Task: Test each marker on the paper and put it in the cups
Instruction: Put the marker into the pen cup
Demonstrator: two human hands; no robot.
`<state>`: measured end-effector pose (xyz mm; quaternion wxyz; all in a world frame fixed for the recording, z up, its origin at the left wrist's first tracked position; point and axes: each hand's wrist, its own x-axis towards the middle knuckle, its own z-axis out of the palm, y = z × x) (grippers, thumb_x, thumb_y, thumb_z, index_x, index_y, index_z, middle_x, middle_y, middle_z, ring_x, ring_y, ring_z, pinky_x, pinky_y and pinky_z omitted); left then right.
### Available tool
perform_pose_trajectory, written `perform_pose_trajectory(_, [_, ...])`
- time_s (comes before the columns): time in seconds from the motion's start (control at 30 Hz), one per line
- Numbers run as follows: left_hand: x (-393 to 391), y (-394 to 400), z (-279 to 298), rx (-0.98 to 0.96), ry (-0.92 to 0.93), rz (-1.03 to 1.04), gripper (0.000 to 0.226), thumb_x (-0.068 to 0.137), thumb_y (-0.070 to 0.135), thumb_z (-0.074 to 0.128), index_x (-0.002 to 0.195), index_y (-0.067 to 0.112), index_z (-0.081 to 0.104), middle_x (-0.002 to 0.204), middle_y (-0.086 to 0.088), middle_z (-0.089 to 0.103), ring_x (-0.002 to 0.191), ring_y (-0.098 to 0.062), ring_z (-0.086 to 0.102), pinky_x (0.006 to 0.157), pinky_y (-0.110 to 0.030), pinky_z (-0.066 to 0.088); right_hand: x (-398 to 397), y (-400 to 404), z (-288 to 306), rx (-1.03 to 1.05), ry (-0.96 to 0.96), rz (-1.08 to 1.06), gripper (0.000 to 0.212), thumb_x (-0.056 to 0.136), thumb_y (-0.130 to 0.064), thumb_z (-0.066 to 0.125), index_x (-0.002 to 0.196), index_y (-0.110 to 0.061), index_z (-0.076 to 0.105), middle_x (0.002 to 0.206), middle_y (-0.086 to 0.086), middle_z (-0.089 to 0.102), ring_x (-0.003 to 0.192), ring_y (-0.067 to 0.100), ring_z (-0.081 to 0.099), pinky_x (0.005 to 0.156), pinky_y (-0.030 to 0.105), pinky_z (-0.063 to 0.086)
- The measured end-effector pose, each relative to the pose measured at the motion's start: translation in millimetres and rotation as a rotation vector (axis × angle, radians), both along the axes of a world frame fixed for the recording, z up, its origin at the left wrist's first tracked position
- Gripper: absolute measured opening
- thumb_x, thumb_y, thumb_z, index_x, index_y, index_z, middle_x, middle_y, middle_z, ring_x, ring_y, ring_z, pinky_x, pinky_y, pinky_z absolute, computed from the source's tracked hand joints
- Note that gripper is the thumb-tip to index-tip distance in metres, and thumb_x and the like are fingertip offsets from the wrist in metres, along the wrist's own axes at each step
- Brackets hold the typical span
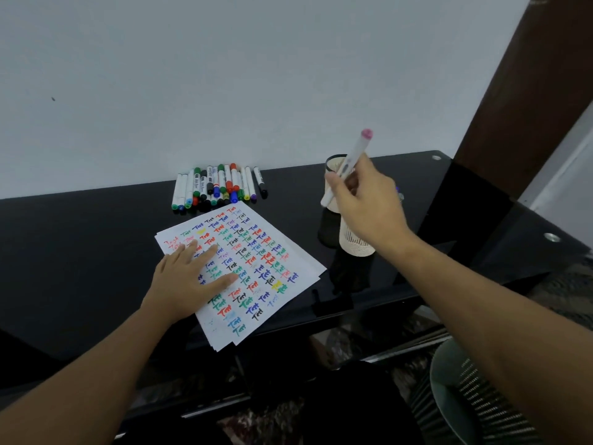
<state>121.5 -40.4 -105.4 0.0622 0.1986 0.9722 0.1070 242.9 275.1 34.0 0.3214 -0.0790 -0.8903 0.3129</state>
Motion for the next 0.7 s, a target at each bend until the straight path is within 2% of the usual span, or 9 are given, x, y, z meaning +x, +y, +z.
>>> perform_pose_trajectory(0.17, [-0.3, -0.5, -0.2, -0.016, -0.001, -0.003, 0.114, 0.061, 0.107, 0.014, 0.159, 0.048, 0.012, 0.171, 0.003, 0.002, 0.157, -0.021, 0.0, 0.126, -0.049, 0.002, 14.5, 39.8, 13.1, -0.039, -0.004, -0.168, 0.027, 0.104, -0.045, 0.055, 0.107, -0.018, 0.055, 0.084, -0.008, 0.068, 0.075, 0.012, 0.068, 0.071, 0.045, 0.059])
perform_pose_trajectory(0.3, [-0.1, 0.4, -0.1, -0.024, 0.002, 0.0, 0.116, 0.06, 0.107, 0.012, 0.159, 0.047, 0.011, 0.171, 0.003, 0.002, 0.157, -0.022, 0.001, 0.126, -0.049, 0.003, 20.0, 57.8, 10.4, -0.122, -0.014, -0.235, 0.026, 0.104, -0.044, 0.057, 0.107, -0.018, 0.056, 0.08, -0.011, 0.064, 0.072, 0.007, 0.065, 0.071, 0.038, 0.058])
perform_pose_trajectory(0.4, [0.7, 0.4, 0.2, -0.016, 0.006, 0.001, 0.115, 0.06, 0.107, 0.013, 0.159, 0.048, 0.012, 0.171, 0.003, 0.003, 0.157, -0.022, 0.001, 0.126, -0.049, 0.004, 20.1, 62.5, 3.3, -0.088, -0.057, -0.24, 0.025, 0.104, -0.045, 0.058, 0.106, -0.02, 0.056, 0.08, -0.011, 0.064, 0.071, 0.008, 0.064, 0.064, 0.034, 0.054])
perform_pose_trajectory(0.5, [0.8, 0.5, 0.4, -0.019, 0.01, 0.002, 0.116, 0.06, 0.107, 0.013, 0.159, 0.047, 0.013, 0.171, 0.003, 0.004, 0.157, -0.022, 0.002, 0.126, -0.049, 0.004, 19.5, 64.1, -4.6, 0.009, -0.179, -0.211, 0.025, 0.102, -0.046, 0.06, 0.104, -0.021, 0.057, 0.078, -0.01, 0.062, 0.072, 0.008, 0.062, 0.057, 0.03, 0.043])
perform_pose_trajectory(0.6, [-0.5, 0.0, 0.0, -0.024, 0.012, 0.001, 0.116, 0.06, 0.107, 0.013, 0.159, 0.047, 0.012, 0.171, 0.003, 0.004, 0.157, -0.023, 0.002, 0.126, -0.05, 0.005, 18.5, 63.5, -9.5, 0.009, -0.278, -0.173, 0.032, 0.1, -0.054, 0.06, 0.104, -0.022, 0.058, 0.079, -0.008, 0.07, 0.076, 0.008, 0.067, 0.057, 0.033, 0.049])
perform_pose_trajectory(0.7, [-0.2, 0.1, 0.3, -0.018, 0.007, 0.0, 0.116, 0.06, 0.108, 0.013, 0.159, 0.048, 0.012, 0.171, 0.003, 0.003, 0.157, -0.023, 0.001, 0.126, -0.049, 0.004, 18.2, 62.1, -9.4, 0.015, -0.24, -0.168, 0.031, 0.101, -0.054, 0.057, 0.102, -0.023, 0.058, 0.082, -0.007, 0.071, 0.08, 0.011, 0.068, 0.056, 0.034, 0.052])
